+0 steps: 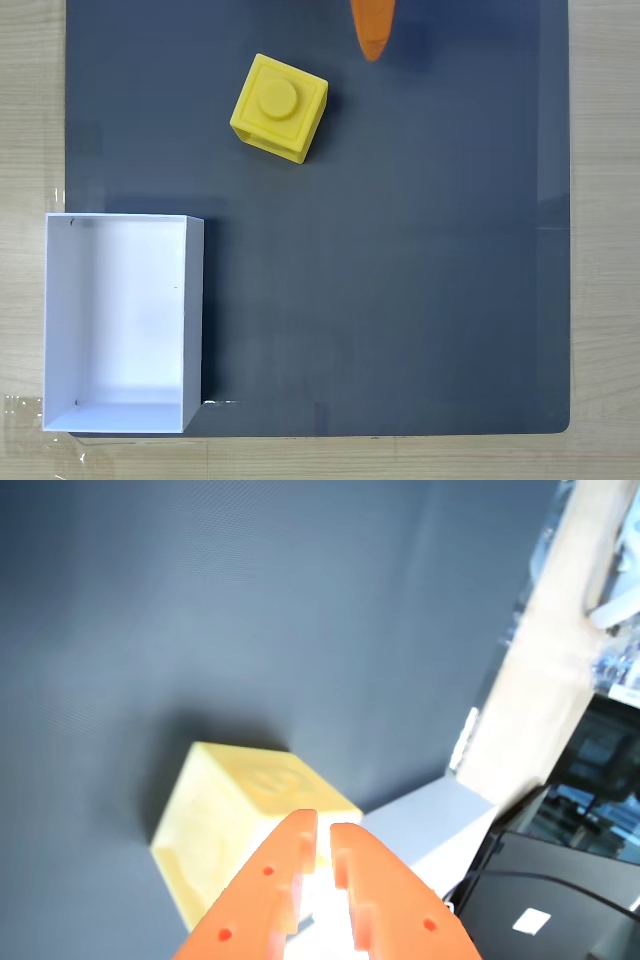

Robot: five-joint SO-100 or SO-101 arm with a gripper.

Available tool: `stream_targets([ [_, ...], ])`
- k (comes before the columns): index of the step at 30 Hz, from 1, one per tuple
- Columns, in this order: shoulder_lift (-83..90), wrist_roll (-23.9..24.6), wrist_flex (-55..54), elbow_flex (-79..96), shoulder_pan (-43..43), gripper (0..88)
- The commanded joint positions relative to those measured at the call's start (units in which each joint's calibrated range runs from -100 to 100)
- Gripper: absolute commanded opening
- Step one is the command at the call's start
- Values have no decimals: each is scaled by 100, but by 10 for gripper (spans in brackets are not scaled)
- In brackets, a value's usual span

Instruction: Grasp a yellow block and put it in the box

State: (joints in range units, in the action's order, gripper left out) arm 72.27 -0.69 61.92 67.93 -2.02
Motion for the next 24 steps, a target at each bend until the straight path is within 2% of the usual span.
stream_targets([
  [1, -1346, 195, -66, -1642, 26, 18],
  [7, -3312, 1081, 501, -4265, 480, 18],
  [11, -4363, 1422, 1251, -5595, 1036, 23],
  [20, -5922, 1375, 2979, -7187, 2080, 27],
  [24, -6397, 919, 3764, -7639, 2290, 53],
])
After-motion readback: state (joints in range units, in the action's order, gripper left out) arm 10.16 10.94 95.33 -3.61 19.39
